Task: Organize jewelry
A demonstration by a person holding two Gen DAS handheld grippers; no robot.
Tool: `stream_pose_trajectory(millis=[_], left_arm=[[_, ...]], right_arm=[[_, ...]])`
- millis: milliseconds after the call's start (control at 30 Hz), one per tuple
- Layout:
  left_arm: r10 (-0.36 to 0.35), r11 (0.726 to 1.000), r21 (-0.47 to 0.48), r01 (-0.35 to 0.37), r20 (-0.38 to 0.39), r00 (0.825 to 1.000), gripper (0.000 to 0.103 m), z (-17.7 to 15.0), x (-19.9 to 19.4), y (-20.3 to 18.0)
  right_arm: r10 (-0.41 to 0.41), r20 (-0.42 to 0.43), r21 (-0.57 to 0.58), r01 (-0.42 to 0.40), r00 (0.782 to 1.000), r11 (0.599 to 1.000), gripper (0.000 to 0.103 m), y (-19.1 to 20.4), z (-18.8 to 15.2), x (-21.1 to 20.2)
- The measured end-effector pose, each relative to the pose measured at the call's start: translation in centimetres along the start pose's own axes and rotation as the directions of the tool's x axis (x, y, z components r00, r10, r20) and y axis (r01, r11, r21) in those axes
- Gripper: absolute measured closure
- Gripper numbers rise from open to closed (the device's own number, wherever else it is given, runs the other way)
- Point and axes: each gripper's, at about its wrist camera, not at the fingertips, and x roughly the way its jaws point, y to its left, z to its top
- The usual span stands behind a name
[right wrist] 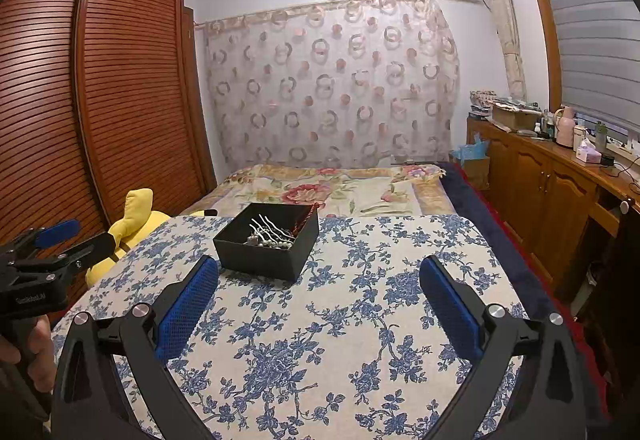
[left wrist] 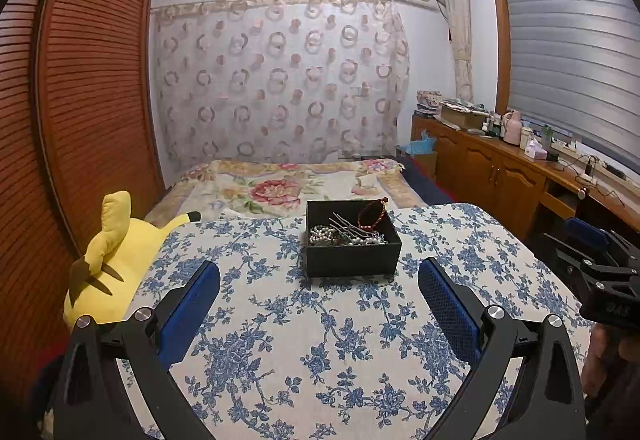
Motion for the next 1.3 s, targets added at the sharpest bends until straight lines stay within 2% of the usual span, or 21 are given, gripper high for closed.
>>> stream_pose_trajectory(millis=[1300], left_arm=[[-0.007, 1.000, -0.011, 0.007, -0.005, 1.000, 0.007, -0.23, 0.25, -0.07]], right_arm=[[0.002, 0.000, 0.002, -0.002, 1.000, 1.000, 0.002, 0.11, -0.11, 0.04]])
